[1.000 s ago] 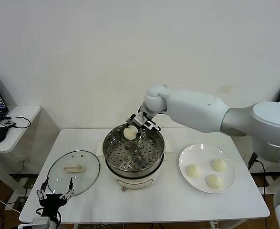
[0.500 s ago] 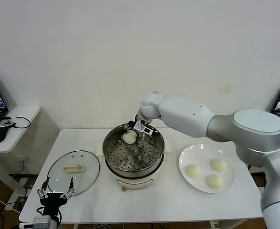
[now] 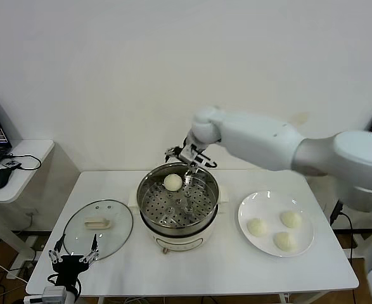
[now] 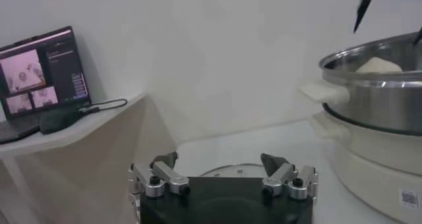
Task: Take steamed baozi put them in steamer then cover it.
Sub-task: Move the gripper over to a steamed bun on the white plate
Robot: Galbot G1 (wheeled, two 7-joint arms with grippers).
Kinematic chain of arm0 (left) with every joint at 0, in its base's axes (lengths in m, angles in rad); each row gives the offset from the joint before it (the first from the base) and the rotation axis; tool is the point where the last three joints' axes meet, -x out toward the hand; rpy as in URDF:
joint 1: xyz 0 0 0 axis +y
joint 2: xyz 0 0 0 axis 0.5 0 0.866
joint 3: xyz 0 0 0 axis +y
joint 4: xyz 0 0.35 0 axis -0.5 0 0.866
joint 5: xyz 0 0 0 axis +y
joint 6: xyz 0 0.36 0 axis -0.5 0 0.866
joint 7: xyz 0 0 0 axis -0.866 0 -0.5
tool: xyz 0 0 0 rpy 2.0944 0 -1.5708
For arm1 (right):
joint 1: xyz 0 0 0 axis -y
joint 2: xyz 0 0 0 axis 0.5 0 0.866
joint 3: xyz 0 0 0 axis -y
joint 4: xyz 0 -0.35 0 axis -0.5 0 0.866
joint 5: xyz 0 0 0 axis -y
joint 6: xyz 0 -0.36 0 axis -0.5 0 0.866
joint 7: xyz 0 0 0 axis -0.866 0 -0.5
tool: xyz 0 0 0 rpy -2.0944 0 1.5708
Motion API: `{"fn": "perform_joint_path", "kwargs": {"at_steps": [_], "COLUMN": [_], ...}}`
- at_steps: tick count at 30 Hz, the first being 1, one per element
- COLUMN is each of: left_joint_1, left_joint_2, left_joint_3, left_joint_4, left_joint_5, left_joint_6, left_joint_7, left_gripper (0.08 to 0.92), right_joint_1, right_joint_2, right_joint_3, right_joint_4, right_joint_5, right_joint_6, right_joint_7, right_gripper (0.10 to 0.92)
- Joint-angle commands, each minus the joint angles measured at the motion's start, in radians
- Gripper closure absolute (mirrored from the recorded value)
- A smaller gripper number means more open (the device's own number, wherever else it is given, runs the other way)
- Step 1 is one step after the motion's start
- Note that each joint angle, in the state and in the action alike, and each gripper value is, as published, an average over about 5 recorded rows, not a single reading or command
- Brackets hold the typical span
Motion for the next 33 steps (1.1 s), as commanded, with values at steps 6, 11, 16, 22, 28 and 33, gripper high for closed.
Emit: {"fn": "perform_joint_path", "kwargs": {"at_steps": [6,11,16,22,28,33], "left_joint_1": [-0.002,0.000,-0.002,0.000,0.002,0.002], "left_joint_2": [0.007,0.013,0.015,0.010,0.010,0.012], "left_joint_3": [0.003,0.005,0.003,0.004,0.000,-0.008], "left_joint_4": [-0.012,-0.018,-0.013,-0.006,0.005,0.007], "left_joint_5": [0.000,0.003,0.013,0.024,0.028,0.027], "left_joint_6": [0.003,0.005,0.005,0.006,0.007,0.009], "left_joint_7": [0.001,0.002,0.004,0.006,0.006,0.007], "left_gripper": [0.177,0.177,0.177,0.177,0.177,0.177], "right_joint_1": [0.078,-0.081,-0.324,-0.556,-0.659,-0.684], "right_joint_2": [-0.588,-0.710,-0.754,-0.755,-0.712,-0.657], "right_joint_3": [-0.024,0.045,0.210,0.370,0.413,0.430], "right_joint_4": [0.466,0.510,0.495,0.459,0.404,0.330], "right_joint_5": [0.105,0.015,-0.077,-0.145,-0.177,-0.192], "right_joint_6": [-0.402,-0.397,-0.368,-0.354,-0.348,-0.334], "right_joint_7": [-0.097,-0.080,-0.076,-0.081,-0.065,-0.049], "right_gripper": [0.203,0.203,0.203,0.203,0.203,0.203]}}
